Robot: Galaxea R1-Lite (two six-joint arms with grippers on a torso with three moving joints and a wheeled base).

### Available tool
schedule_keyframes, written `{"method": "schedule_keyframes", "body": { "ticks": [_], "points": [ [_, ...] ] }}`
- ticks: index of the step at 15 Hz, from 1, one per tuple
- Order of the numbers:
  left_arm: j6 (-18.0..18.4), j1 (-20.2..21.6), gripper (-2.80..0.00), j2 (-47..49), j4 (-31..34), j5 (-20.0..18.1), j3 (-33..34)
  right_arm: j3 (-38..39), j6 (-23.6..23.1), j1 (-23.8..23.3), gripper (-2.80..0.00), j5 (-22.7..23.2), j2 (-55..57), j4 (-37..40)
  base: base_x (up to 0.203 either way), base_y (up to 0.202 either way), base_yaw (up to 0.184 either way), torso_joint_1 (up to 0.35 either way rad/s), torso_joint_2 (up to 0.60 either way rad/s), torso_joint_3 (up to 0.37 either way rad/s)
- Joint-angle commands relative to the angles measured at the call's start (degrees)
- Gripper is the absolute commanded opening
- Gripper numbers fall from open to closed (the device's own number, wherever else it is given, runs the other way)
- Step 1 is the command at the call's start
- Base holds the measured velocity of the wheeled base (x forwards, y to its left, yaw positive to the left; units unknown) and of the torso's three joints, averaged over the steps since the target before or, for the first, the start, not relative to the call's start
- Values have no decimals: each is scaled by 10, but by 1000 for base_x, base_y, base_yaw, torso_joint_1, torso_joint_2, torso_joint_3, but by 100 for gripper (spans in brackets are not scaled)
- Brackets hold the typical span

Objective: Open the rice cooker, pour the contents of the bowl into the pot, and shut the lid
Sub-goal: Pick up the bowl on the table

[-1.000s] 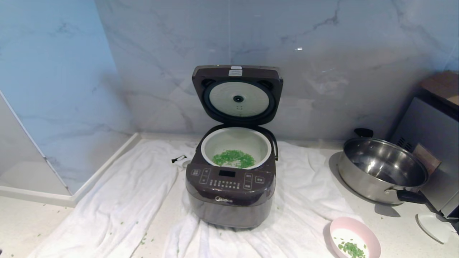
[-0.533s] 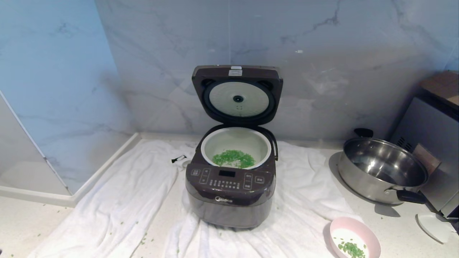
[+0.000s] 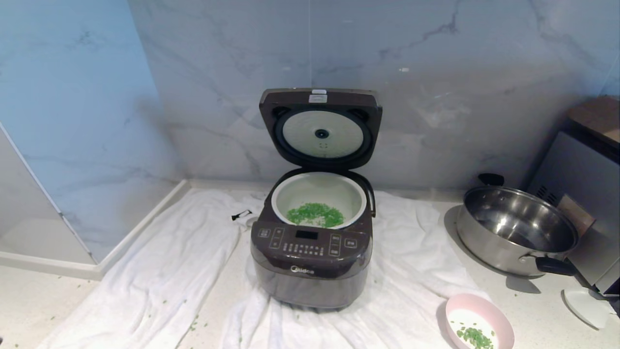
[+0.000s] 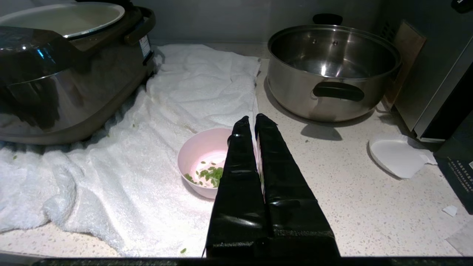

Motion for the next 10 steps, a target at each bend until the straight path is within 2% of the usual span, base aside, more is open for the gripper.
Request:
{"method": "schedule_keyframes", "body": {
  "ticks": [1, 5, 10],
  "points": [
    [0, 0, -280, 1, 1, 0, 0, -2, -1, 0, -280, -1, 6, 2, 0, 0, 0, 0, 0, 0],
    [0, 0, -280, 0, 1, 1, 0, -83, 42, 1, -280, 6, 65, 32, 0, 0, 0, 0, 0, 0],
    [0, 0, -280, -1, 1, 1, 0, -83, 46, 1, -280, 3, 78, 37, 0, 0, 0, 0, 0, 0]
  ]
}}
